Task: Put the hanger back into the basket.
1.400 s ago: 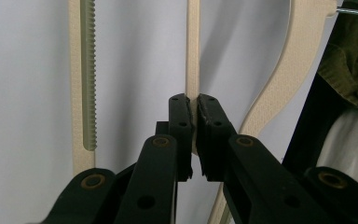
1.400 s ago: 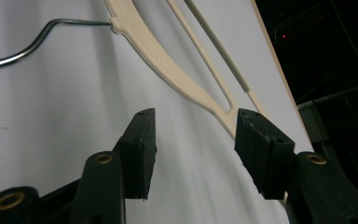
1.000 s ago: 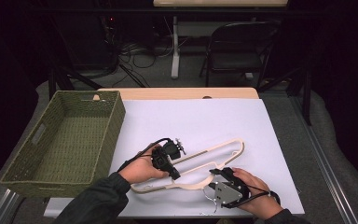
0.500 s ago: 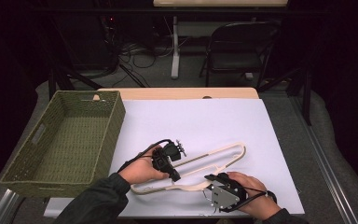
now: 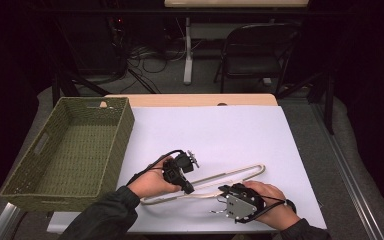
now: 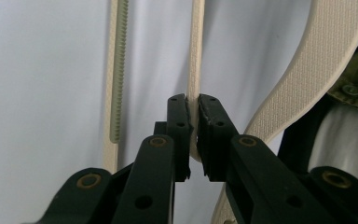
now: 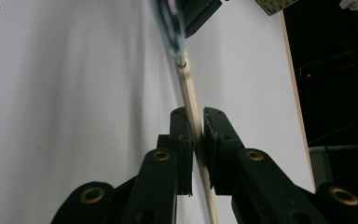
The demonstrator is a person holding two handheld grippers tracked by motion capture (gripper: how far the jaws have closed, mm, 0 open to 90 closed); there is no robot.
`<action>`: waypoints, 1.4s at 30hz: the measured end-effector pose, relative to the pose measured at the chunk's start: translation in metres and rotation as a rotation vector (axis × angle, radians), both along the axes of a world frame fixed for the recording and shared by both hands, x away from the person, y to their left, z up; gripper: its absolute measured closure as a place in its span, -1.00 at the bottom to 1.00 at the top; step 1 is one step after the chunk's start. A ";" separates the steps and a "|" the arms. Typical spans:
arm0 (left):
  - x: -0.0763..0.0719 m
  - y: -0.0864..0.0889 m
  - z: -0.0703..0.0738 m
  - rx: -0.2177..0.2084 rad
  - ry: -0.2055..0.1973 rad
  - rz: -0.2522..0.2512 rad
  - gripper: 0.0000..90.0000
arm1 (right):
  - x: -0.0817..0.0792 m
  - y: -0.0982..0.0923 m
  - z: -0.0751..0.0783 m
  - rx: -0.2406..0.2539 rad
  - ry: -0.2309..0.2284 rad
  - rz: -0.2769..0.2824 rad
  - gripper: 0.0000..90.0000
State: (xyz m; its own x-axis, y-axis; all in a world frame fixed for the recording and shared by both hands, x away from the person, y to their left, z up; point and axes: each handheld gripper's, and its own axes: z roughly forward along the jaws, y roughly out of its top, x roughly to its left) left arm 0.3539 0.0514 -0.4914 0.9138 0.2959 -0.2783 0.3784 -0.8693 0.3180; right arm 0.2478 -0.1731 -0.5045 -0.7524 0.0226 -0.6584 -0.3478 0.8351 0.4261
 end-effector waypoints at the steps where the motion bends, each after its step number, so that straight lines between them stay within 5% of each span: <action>1: 0.000 0.003 0.002 -0.019 -0.009 0.006 0.78 | 0.003 0.003 -0.006 0.073 -0.006 0.037 0.84; 2: 0.000 0.005 0.005 -0.036 -0.013 0.016 0.69 | 0.001 0.002 -0.002 0.011 0.004 0.015 0.84; 7: -0.007 0.022 0.017 -0.093 -0.098 0.051 0.43 | 0.000 0.002 -0.003 0.023 0.005 0.004 0.84; 9: -0.014 0.030 0.021 -0.111 -0.179 0.045 0.28 | 0.000 0.002 -0.003 0.025 0.006 0.001 0.84; 13: -0.029 0.044 0.027 -0.122 -0.262 0.054 0.15 | 0.000 0.002 0.001 -0.013 0.003 -0.004 0.83; 15: -0.038 0.048 0.028 -0.112 -0.297 0.047 0.13 | 0.000 0.002 -0.001 0.016 0.021 -0.001 0.83; 23: -0.061 0.059 0.028 -0.143 -0.358 0.079 0.06 | 0.001 0.002 0.001 0.008 0.016 -0.007 0.83; 25: -0.066 0.058 0.026 -0.151 -0.362 0.076 0.06 | 0.001 0.002 -0.003 0.048 0.032 0.001 0.83; 27: -0.070 0.054 0.023 -0.137 -0.387 0.066 0.06 | 0.001 0.002 0.000 0.014 0.043 -0.012 0.82; 30: -0.074 0.045 0.017 -0.111 -0.421 0.048 0.06 | 0.002 0.001 0.000 0.026 0.033 0.003 0.82; 39: -0.074 0.023 -0.004 -0.065 -0.422 0.027 0.06 | 0.001 0.001 0.002 0.008 0.019 -0.025 0.82; 40: -0.074 0.021 -0.006 -0.050 -0.430 0.021 0.07 | 0.002 0.001 -0.002 0.053 0.039 -0.008 0.82; 42: -0.072 0.019 -0.009 -0.044 -0.425 0.014 0.12 | 0.002 0.001 -0.002 0.054 0.032 -0.002 0.82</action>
